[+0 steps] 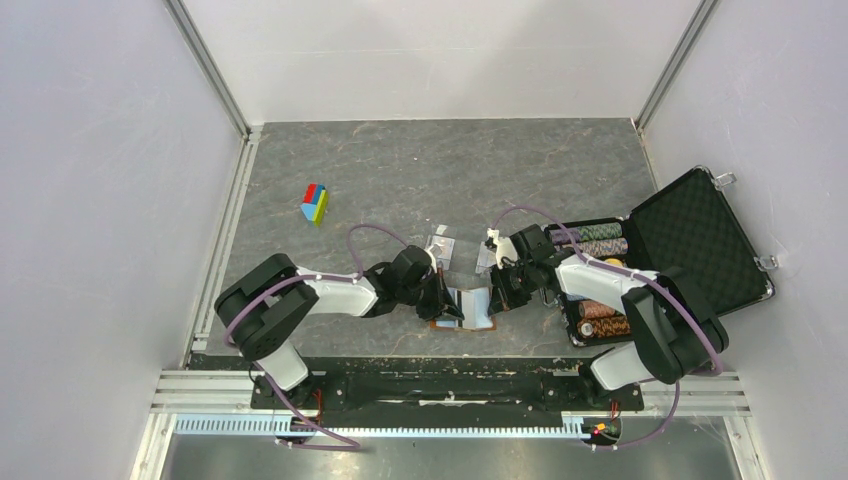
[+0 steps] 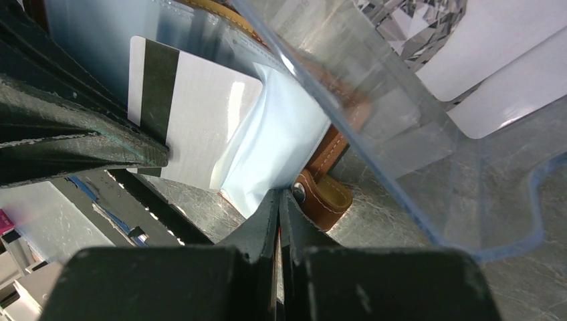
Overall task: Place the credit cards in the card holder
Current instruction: Insert the credit card into the card holder.
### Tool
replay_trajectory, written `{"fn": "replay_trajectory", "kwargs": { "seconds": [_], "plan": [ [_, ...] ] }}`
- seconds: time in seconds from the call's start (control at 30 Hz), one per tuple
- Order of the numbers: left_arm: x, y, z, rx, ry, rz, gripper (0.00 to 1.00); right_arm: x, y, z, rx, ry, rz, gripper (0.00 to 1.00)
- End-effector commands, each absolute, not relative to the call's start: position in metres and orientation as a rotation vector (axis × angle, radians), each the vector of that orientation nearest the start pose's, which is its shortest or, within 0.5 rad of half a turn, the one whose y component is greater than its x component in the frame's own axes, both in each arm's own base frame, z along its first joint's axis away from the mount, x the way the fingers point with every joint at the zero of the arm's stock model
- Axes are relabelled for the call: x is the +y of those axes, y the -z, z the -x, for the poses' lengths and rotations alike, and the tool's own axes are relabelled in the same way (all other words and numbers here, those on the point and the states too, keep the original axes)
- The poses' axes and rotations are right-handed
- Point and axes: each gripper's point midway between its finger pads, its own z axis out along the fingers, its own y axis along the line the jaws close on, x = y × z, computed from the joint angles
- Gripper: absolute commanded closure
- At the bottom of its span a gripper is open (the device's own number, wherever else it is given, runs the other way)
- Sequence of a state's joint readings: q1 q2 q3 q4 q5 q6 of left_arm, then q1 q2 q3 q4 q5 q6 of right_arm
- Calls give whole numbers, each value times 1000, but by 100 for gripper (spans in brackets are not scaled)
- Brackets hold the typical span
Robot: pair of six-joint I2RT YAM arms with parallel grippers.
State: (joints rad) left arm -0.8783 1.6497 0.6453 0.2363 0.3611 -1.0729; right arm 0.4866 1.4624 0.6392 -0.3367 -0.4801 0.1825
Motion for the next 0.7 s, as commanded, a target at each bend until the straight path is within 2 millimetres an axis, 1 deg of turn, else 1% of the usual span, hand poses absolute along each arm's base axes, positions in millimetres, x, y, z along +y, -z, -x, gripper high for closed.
{"fn": "replay_trajectory", "kwargs": {
  "seconds": [0.0, 0.23, 0.3, 0.37, 0.43, 0.6, 0.67],
  "plan": [
    [-345, -29, -161, 2742, 1165, 90, 98, 184, 0, -176, 2791, -756, 568, 100],
    [-319, -38, -165, 2711, 1031, 182, 98, 184, -2, -176, 2786, -751, 565, 100],
    [-312, -38, -165, 2704, 1000, 209, 98, 184, -3, -177, 2781, -746, 565, 100],
    [-310, -36, -164, 2706, 995, 225, 98, 184, -5, -177, 2777, -748, 564, 99],
    [-314, -35, -163, 2705, 1024, 209, 98, 184, -5, -177, 2776, -749, 564, 98],
    [-333, -36, -163, 2706, 1116, 108, 98, 184, -3, -176, 2781, -751, 570, 96],
    [-335, -38, -165, 2695, 1121, 96, 98, 184, -3, -175, 2781, -751, 574, 96]
  ]
}}
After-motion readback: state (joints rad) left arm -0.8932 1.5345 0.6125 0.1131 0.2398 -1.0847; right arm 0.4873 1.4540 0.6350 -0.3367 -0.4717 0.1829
